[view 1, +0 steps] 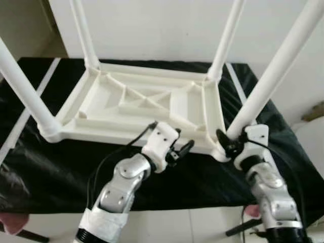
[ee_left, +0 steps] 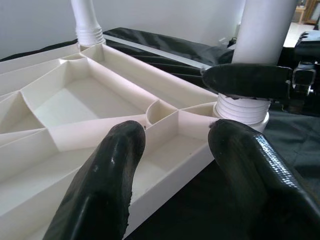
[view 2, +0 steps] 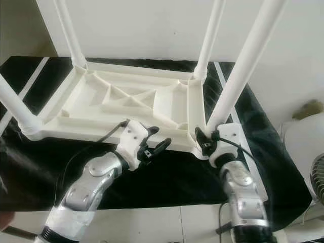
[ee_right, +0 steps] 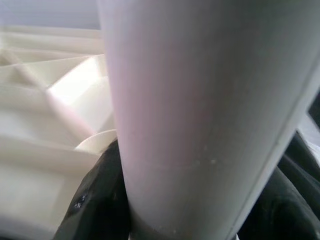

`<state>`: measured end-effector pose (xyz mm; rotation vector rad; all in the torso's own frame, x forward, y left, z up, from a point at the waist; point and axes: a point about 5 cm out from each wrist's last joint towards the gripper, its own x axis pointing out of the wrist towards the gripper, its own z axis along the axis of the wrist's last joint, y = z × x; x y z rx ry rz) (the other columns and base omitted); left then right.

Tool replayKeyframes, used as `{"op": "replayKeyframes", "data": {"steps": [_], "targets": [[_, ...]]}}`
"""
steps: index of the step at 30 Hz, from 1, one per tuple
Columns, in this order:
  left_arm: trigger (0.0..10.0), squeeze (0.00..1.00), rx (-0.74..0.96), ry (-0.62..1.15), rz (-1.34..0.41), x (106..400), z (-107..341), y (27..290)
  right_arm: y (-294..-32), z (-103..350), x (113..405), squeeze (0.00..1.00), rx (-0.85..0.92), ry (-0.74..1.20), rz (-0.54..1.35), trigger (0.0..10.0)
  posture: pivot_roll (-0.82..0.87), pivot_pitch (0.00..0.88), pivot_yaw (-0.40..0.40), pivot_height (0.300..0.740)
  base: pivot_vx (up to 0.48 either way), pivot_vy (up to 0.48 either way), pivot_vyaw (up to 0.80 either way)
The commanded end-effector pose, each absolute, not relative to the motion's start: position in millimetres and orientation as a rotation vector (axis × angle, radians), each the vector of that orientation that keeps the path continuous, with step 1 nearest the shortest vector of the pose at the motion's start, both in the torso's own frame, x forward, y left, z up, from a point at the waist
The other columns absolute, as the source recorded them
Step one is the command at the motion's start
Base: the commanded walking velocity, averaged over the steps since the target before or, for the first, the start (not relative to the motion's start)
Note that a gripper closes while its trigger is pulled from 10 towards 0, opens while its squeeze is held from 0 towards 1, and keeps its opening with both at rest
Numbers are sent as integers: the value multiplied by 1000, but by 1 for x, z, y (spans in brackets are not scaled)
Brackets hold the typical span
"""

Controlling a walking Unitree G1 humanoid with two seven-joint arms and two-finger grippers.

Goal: Building children table

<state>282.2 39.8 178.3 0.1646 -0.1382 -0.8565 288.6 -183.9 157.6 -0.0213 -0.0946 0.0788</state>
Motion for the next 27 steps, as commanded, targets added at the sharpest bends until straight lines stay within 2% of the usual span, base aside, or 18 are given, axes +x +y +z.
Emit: {"op": "replayKeyframes", "data": {"steps": [1,9,12,24,25,27], "targets": [[10000,0,159,-131,-860,282,179,40,-186,145,285,0,-26,-23,31,10000,-110,128,-19,740,0,0,0],[10000,0,155,-137,-857,282,181,38,-171,140,278,0,62,-10,-321,10000,-112,136,-34,740,0,0,0],[10000,0,148,-135,-857,281,180,37,-160,142,280,0,100,-12,-340,10000,-119,136,-35,740,0,0,0],[10000,0,145,-142,-861,283,182,34,-161,150,279,0,86,-33,-355,10000,-139,139,-42,740,0,0,0],[10000,0,146,-142,-860,283,181,34,-160,151,278,1000,92,-39,-353,10000,-139,142,-44,740,0,0,0],[10000,0,146,-141,-860,282,181,33,-160,152,277,1000,96,-48,-349,10000,-141,143,-47,740,0,0,0]]}}
